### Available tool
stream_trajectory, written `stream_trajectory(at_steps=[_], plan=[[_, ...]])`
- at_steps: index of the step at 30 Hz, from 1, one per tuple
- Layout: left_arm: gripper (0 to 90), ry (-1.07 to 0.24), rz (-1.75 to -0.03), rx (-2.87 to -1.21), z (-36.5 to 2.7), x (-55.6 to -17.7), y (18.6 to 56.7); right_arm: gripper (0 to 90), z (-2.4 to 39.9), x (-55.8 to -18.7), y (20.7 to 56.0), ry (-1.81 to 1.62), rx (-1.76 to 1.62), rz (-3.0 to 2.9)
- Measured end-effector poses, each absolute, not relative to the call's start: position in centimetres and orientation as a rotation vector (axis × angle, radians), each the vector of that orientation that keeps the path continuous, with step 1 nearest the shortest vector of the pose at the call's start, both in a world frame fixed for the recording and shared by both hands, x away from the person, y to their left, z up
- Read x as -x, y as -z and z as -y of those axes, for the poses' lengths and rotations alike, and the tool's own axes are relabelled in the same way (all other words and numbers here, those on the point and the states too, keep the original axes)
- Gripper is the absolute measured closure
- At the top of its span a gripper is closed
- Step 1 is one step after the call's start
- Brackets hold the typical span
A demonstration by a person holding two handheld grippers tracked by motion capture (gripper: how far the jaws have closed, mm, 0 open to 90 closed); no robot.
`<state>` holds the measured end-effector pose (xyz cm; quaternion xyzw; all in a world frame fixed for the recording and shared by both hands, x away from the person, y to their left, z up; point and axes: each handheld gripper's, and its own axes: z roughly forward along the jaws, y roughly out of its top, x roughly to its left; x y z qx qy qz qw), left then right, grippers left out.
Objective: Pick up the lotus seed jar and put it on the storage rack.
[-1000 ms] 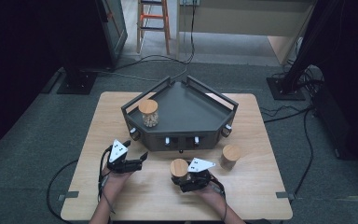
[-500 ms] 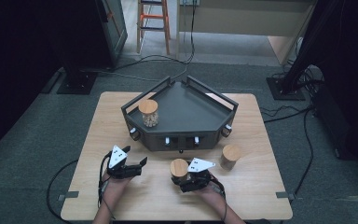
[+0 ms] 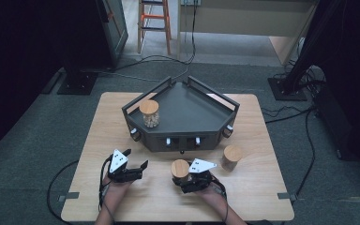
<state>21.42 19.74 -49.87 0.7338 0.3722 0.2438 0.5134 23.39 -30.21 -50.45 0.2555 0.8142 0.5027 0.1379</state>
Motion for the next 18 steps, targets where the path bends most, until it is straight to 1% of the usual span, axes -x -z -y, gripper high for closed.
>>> stream_trajectory(at_steps=[18], plan=[[11.4, -0.596, -0.906, -1.711, -20.5, -19.8, 51.6, 18.1, 30.3, -23.5, 50.5, -1.461, -0.749, -2.354]])
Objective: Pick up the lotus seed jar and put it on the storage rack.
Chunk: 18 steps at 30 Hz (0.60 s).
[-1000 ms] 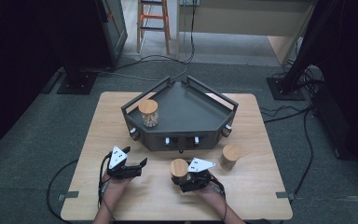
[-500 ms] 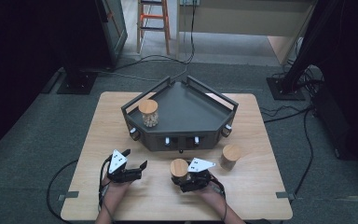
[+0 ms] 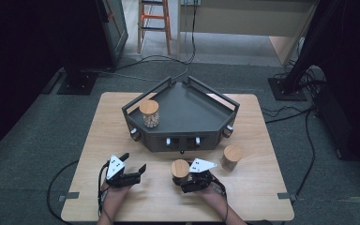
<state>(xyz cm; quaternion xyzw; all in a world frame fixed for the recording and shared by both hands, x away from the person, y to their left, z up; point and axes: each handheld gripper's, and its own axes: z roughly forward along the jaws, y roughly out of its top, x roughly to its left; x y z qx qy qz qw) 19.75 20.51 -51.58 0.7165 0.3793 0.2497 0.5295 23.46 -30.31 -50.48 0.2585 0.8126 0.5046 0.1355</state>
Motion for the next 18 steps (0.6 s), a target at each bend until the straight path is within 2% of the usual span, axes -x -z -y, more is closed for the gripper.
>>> stream_trajectory(at_steps=[18], plan=[[11.4, -0.615, -0.849, -1.732, -20.38, -19.09, 52.26, 18.1, 30.05, -23.39, 50.35, -1.442, -0.747, -2.358]])
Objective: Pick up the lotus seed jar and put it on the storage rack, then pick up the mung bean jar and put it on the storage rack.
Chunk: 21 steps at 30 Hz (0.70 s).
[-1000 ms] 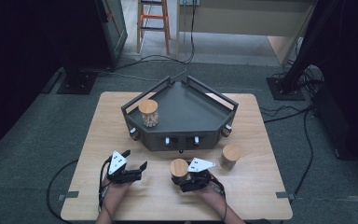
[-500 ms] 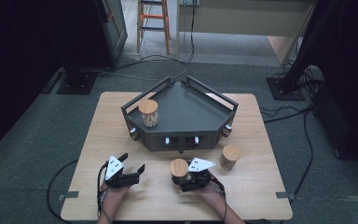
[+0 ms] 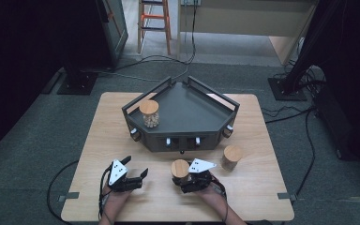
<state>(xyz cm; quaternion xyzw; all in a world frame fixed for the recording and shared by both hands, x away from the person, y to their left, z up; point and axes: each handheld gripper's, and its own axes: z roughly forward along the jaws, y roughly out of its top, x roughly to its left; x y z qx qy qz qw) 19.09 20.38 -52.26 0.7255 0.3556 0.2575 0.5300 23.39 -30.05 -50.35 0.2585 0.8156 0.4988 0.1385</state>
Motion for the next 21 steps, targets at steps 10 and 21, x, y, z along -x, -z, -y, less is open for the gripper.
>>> stream_trajectory(at_steps=[10, 21], plan=[[11.4, -0.633, -0.843, -1.743, -20.1, -18.91, 52.22, 18.1, 29.86, -23.4, 50.26, -1.428, -0.745, -2.362], [11.4, -0.633, -0.848, -1.746, -20.05, -18.93, 52.14, 18.1, 29.59, -23.31, 50.14, -1.408, -0.753, -2.362]])
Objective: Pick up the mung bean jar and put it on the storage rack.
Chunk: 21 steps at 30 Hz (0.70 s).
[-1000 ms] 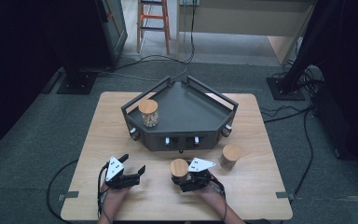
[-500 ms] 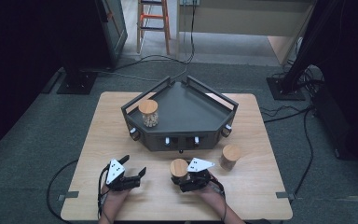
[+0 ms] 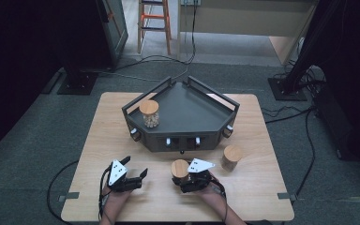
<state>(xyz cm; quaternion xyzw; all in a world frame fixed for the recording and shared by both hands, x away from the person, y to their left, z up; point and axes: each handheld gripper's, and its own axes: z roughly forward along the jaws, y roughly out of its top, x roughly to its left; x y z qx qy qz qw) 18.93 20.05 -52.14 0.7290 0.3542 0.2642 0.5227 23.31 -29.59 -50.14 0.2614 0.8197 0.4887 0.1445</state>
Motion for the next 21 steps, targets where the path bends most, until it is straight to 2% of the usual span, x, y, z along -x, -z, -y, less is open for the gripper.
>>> stream_trajectory(at_steps=[8, 21], plan=[[11.4, -0.643, -0.845, -1.747, -19.91, -18.83, 52.17, 18.4, 29.42, -23.13, 50.1, -1.394, -0.754, -2.356], [11.4, -0.649, -0.846, -1.747, -19.85, -18.74, 52.18, 24.9, 29.4, -23.03, 50.13, -1.395, -0.737, -2.356]])
